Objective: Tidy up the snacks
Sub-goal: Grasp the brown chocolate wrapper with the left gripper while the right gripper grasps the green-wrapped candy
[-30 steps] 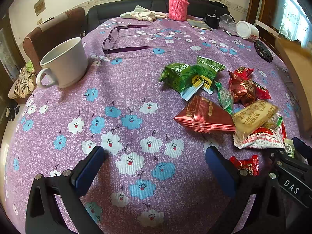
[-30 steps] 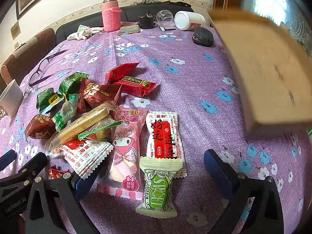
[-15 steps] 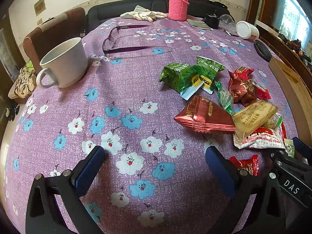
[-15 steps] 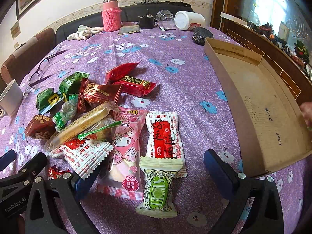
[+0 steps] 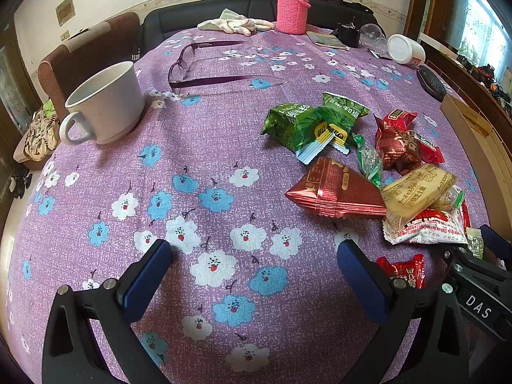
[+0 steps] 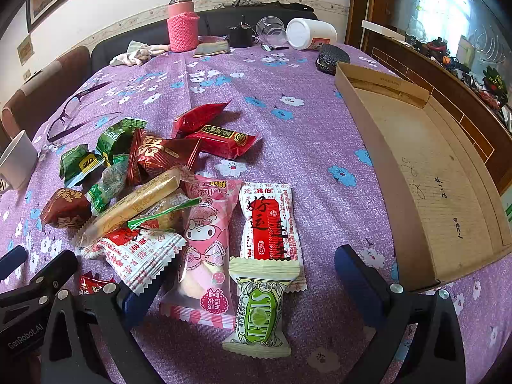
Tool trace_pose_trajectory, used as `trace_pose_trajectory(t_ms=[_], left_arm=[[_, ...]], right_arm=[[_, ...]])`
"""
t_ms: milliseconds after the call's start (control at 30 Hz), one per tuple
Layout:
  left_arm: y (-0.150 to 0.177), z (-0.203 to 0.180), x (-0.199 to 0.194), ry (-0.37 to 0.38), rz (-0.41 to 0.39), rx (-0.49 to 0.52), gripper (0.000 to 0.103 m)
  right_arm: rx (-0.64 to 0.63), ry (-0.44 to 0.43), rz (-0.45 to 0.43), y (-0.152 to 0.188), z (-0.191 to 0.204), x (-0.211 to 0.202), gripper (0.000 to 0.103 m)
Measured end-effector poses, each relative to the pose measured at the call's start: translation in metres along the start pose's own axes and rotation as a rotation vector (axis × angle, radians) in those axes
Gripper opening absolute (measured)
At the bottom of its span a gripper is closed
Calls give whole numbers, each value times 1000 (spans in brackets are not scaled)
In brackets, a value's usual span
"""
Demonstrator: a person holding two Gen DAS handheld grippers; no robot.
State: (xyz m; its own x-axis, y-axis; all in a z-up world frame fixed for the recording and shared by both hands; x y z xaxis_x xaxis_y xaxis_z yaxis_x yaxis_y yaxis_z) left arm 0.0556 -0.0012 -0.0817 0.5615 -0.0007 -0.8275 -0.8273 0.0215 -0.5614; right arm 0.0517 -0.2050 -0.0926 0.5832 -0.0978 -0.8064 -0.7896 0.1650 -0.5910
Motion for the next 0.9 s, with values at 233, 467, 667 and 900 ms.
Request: trace_pose_trajectory(t_ms=[233, 467, 667, 900], left_arm=[[-2, 1, 1, -1, -4, -1, 103], [-2, 0, 1, -1, -4, -1, 103], [-2, 0, 1, -1, -3, 0, 103], [6, 3, -7, 53, 18, -1, 103]], right_arm=[[0, 0, 0, 0, 0, 0, 102], [-52, -36, 17, 1, 0, 0, 102], [-144, -134, 47, 13, 11, -9, 102], [-243, -257, 14, 37, 17, -35, 81]])
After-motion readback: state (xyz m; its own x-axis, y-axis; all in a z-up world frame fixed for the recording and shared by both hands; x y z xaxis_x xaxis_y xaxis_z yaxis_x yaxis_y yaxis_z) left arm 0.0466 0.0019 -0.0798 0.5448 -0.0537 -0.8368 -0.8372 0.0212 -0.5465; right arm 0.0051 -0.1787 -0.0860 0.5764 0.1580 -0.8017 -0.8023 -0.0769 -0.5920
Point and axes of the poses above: each gripper's, at about its wrist camera, not at the fingertips, and x roughly the way its jaws point, z to its left, y to its underside, the point moved 10 cm from there along x, roughly the way its jaws point
